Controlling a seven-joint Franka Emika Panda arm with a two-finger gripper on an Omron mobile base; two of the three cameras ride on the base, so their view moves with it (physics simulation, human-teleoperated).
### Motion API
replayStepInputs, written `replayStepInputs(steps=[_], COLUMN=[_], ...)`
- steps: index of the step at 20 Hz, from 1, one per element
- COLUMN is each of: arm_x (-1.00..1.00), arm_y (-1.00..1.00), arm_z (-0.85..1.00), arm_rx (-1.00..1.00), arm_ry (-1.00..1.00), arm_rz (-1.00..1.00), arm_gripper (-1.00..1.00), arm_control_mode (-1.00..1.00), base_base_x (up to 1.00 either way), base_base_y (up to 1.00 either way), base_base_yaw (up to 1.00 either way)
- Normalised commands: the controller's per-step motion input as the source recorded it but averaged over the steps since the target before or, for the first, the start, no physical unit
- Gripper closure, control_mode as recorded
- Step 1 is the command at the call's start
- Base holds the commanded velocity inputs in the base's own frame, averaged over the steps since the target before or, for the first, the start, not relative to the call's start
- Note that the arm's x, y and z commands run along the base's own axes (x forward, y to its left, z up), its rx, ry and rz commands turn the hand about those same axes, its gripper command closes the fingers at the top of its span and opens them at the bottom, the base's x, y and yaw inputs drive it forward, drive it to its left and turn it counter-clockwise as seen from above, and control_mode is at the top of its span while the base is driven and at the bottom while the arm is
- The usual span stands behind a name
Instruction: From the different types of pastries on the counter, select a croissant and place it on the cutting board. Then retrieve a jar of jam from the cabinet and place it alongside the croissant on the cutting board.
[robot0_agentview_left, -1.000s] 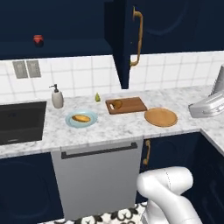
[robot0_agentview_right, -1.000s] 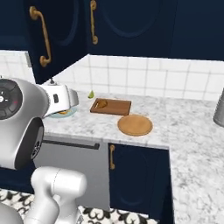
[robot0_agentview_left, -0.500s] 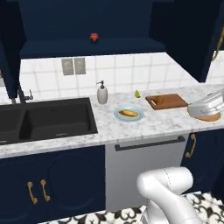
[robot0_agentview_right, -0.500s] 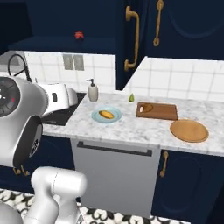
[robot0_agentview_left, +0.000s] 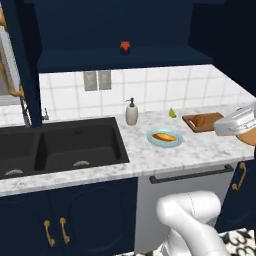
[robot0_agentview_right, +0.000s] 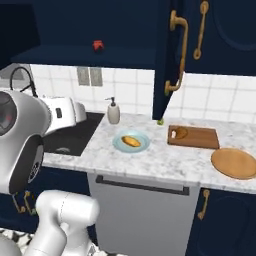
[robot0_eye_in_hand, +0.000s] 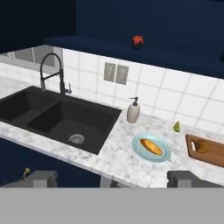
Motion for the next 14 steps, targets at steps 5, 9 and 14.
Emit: replayStepInputs(steps=[5, 9, 14], arm_x=[0.0, 0.0, 0.0], arm_y=[0.0, 0.0, 0.0], arm_z=[0.0, 0.0, 0.0], arm_rx=[0.0, 0.0, 0.0], arm_ry=[0.0, 0.0, 0.0], arm_rz=[0.0, 0.0, 0.0], arm_gripper=[-1.0, -1.0, -1.0], arm_control_mode=[1.0, 1.0, 1.0], base_base_x=[1.0, 1.0, 1.0], base_base_y=[0.05, 0.01, 0.08], base_base_yaw=[0.0, 0.0, 0.0])
